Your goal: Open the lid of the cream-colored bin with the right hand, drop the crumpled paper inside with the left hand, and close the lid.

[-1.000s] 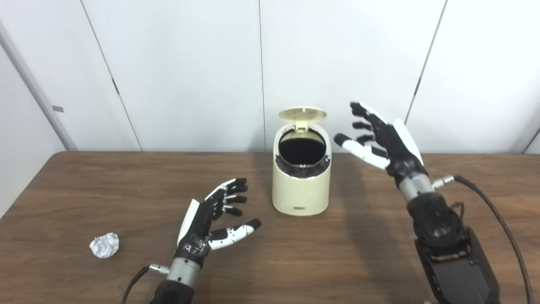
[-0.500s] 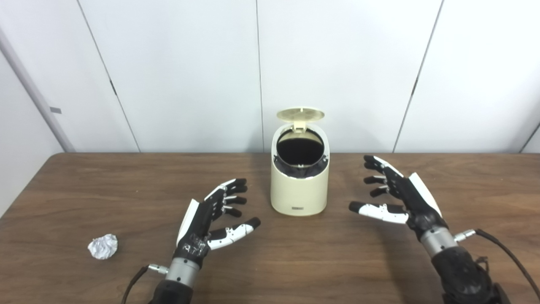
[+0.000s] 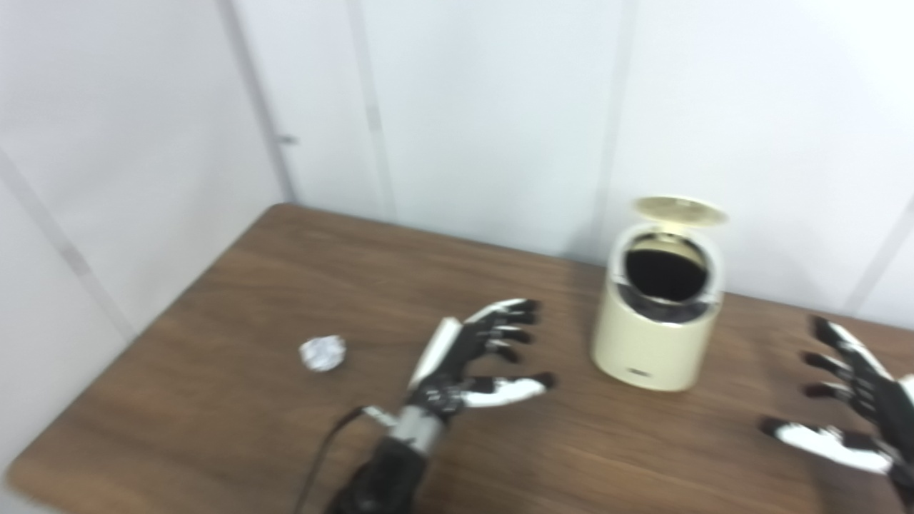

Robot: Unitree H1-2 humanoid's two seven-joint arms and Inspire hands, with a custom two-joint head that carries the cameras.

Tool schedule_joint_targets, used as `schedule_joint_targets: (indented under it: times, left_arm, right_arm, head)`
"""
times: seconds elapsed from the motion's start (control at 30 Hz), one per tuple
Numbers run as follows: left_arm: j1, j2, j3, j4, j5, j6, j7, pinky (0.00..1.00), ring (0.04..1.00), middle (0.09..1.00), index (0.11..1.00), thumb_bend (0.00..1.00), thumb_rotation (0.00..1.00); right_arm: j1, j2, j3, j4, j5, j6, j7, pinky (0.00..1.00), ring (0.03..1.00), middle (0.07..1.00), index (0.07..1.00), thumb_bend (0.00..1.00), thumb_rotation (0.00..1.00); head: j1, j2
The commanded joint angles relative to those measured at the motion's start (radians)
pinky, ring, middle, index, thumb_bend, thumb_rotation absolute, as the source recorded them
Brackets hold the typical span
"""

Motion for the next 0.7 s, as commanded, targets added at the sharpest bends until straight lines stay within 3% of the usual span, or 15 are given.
schedule_joint_targets:
  times: [0.0, 0.1, 0.17, 0.27, 0.4, 0.5, 0.57, 0.67]
  left_arm:
    - [-0.025, -0.006, -0.007, -0.025, 0.020, -0.029, 0.024, 0.59, 0.728, 0.807, 0.830, 0.72, 0.16]
    - [-0.023, -0.007, -0.015, -0.034, 0.067, -0.031, 0.039, 0.58, 0.723, 0.800, 0.828, 0.71, 0.15]
    - [-0.019, -0.002, -0.019, -0.053, 0.122, -0.020, 0.056, 0.51, 0.629, 0.718, 0.815, 0.72, 0.11]
    - [-0.013, 0.032, -0.026, -0.123, 0.238, 0.038, 0.040, 0.47, 0.583, 0.673, 0.802, 0.71, 0.09]
    - [-0.015, 0.118, -0.045, -0.264, 0.413, 0.174, -0.079, 0.54, 0.662, 0.725, 0.779, 0.70, 0.14]
    - [-0.032, 0.197, -0.051, -0.359, 0.495, 0.261, -0.206, 0.56, 0.689, 0.752, 0.761, 0.73, 0.12]
    - [-0.046, 0.252, -0.047, -0.406, 0.549, 0.299, -0.281, 0.59, 0.712, 0.764, 0.752, 0.76, 0.09]
    - [-0.064, 0.317, -0.028, -0.438, 0.608, 0.328, -0.353, 0.55, 0.687, 0.743, 0.727, 0.81, 0.02]
  right_arm:
    - [-0.025, -0.012, -0.007, -0.036, -0.001, -0.026, -0.004, 0.63, 0.820, 0.932, 0.937, 0.65, 0.16]
    - [-0.026, -0.011, -0.011, -0.038, -0.006, -0.026, -0.009, 0.55, 0.797, 0.918, 0.913, 0.70, 0.19]
    - [-0.026, -0.012, -0.011, -0.041, -0.011, -0.023, -0.008, 0.52, 0.778, 0.910, 0.908, 0.70, 0.22]
    - [-0.026, -0.018, -0.007, -0.048, -0.023, -0.015, -0.004, 0.52, 0.770, 0.898, 0.905, 0.70, 0.25]
    - [-0.025, -0.021, -0.005, -0.056, -0.033, -0.015, 0.001, 0.47, 0.759, 0.910, 0.906, 0.69, 0.29]
    - [-0.026, -0.021, -0.007, -0.053, -0.033, -0.017, 0.002, 0.46, 0.751, 0.911, 0.904, 0.69, 0.30]
    - [-0.027, -0.019, -0.008, -0.051, -0.028, -0.022, 0.004, 0.46, 0.747, 0.911, 0.903, 0.68, 0.31]
    - [-0.031, -0.019, -0.006, -0.046, -0.028, -0.026, 0.004, 0.45, 0.746, 0.914, 0.905, 0.68, 0.32]
  head:
    - [0.014, -0.006]
    - [0.023, -0.010]
    - [0.025, -0.010]
    - [0.029, -0.006]
    - [0.032, -0.007]
    - [0.034, -0.006]
    - [0.034, -0.006]
    - [0.039, -0.008]
